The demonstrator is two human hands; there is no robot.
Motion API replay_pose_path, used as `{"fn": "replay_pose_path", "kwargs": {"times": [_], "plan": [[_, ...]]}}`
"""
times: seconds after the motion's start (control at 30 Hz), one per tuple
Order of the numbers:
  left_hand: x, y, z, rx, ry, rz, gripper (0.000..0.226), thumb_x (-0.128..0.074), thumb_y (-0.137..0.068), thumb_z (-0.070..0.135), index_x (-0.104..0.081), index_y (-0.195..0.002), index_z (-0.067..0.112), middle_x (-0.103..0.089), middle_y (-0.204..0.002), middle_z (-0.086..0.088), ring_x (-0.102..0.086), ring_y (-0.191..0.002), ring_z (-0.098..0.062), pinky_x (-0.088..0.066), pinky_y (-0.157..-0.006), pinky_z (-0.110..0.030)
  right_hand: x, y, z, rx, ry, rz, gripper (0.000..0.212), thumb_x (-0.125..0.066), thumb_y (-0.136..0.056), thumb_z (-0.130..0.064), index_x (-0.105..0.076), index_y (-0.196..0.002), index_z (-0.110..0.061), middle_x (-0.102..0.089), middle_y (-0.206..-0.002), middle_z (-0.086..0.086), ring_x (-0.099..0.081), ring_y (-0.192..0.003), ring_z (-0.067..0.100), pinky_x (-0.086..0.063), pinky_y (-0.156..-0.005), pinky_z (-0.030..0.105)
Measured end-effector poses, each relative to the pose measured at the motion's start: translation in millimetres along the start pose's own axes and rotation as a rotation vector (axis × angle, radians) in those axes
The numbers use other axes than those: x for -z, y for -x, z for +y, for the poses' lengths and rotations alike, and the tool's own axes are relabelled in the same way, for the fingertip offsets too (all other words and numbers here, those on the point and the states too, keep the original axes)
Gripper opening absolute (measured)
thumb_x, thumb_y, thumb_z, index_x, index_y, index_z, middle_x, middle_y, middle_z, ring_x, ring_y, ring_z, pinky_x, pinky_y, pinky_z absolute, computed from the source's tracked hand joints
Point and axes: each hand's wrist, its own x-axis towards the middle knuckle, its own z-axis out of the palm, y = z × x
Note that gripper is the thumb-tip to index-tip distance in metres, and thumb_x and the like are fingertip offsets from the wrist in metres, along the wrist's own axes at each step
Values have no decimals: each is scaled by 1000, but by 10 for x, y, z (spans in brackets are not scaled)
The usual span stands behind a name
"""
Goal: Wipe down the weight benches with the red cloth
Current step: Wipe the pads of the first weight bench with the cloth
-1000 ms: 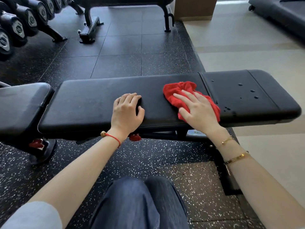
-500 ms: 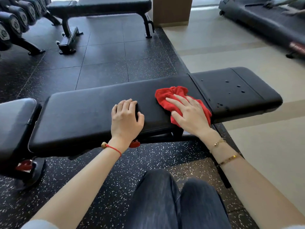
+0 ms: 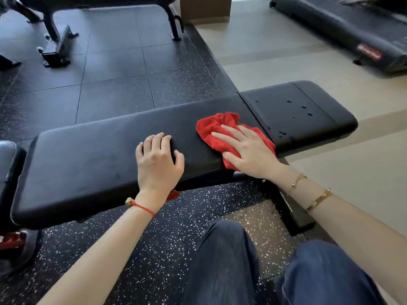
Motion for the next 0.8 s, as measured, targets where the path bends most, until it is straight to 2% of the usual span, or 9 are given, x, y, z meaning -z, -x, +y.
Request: {"fn": "replay_pose_path", "kwargs": {"times": [0.1, 0.2, 0.3, 0.37, 0.5, 0.57, 0.67, 0.8], "plan": [[-4, -6, 16, 0, 19, 15, 44, -42, -88, 31, -63, -121, 10, -62, -129, -9, -53, -124, -30, -37, -110, -48, 45, 54, 275, -90, 4, 40, 52, -47, -97, -39, -36, -148, -38, -31, -159, -5, -31, -142, 26, -12, -123, 36], [9, -10, 55, 11, 8, 27, 43, -43, -87, 30, -64, -119, 10, -64, -126, -8, -55, -122, -30, -39, -109, -46, 94, -262, 601, -250, 40, 25, 52, -42, -99, -42, -32, -150, -38, -25, -161, -3, -25, -145, 30, -13, -122, 39], [27, -12, 79, 17, -1, 35, 41, -45, -88, 28, -65, -118, 10, -66, -125, -8, -57, -121, -29, -40, -107, -44, 123, -637, 729, -300, 38, -7, 53, -36, -99, -44, -29, -151, -36, -21, -163, -1, -21, -146, 32, -10, -123, 42], [26, -13, 77, 20, -7, 43, 39, -46, -88, 27, -66, -118, 10, -66, -125, -7, -57, -121, -27, -40, -106, -43, 83, -723, 704, -277, 43, 5, 53, -36, -99, -45, -30, -151, -36, -22, -162, 0, -21, -146, 33, -11, -122, 43], [24, -25, 74, 22, 0, 48, 38, -47, -89, 27, -67, -118, 10, -66, -126, -6, -57, -121, -26, -41, -105, -43, 34, -368, 683, -17, 22, 38, 53, -42, -95, -48, -35, -148, -41, -30, -159, -6, -28, -144, 29, -15, -122, 40], [31, -15, 88, 21, -1, 54, 37, -48, -89, 25, -67, -118, 10, -66, -126, -6, -57, -122, -27, -42, -105, -44, 51, -136, 793, 32, -43, 73, 53, -42, -93, -50, -38, -146, -43, -34, -157, -10, -30, -143, 27, -14, -122, 37], [54, -9, 135, 16, -43, 44, 37, -48, -90, 24, -66, -118, 10, -66, -126, -7, -58, -122, -28, -42, -105, -45, 106, -117, 1096, -5, -58, 105, 52, -45, -95, -46, -39, -146, -39, -33, -157, -6, -31, -142, 26, -13, -122, 35], [79, 25, 327, 28, -79, 109, 28, -50, -91, 15, -70, -112, 11, -71, -117, -5, -65, -112, -26, -42, -107, -45, 159, -578, 1266, -101, -26, 32, 56, -41, -97, -46, -31, -151, -35, -25, -161, 0, -25, -145, 31, -12, -122, 40]]}}
